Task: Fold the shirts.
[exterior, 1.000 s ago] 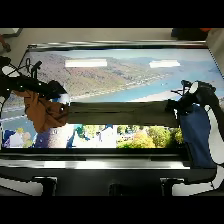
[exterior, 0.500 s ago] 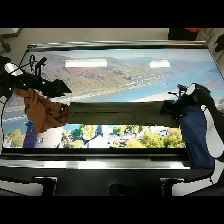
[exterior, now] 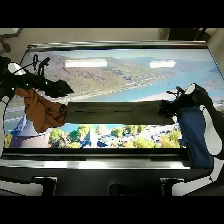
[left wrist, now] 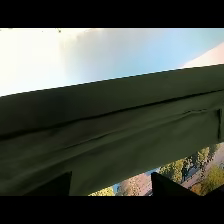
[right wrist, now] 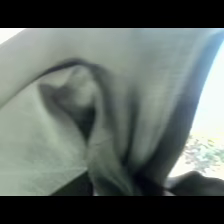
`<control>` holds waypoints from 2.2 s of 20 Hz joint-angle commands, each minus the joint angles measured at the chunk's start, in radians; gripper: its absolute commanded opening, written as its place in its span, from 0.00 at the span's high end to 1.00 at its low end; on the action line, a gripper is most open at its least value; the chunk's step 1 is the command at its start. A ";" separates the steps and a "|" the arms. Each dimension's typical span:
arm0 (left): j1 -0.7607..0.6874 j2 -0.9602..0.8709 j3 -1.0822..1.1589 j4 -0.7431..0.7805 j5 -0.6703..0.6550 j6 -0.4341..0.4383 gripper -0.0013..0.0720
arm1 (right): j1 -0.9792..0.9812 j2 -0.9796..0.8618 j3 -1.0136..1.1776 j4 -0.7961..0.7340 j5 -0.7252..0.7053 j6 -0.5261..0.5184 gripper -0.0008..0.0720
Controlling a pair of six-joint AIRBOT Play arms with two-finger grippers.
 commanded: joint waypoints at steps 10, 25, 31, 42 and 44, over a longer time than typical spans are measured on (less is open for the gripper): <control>-0.285 -0.129 0.000 -0.056 0.107 -0.013 0.94 | 0.001 0.244 0.002 0.140 0.059 -0.080 0.94; -0.698 -0.399 0.001 -0.660 0.453 -0.030 0.94 | 0.119 0.776 0.003 0.208 0.175 0.061 0.94; -0.658 -0.382 0.001 -0.656 0.515 0.048 0.95 | 0.119 0.738 0.002 0.242 0.158 0.056 0.94; -0.040 0.270 0.001 -0.244 0.469 0.049 0.95 | 0.512 0.183 0.003 0.681 -0.325 -0.097 0.93; 0.028 0.361 0.001 -0.244 0.439 0.049 0.94 | 0.550 0.090 0.003 0.753 -0.374 -0.110 0.93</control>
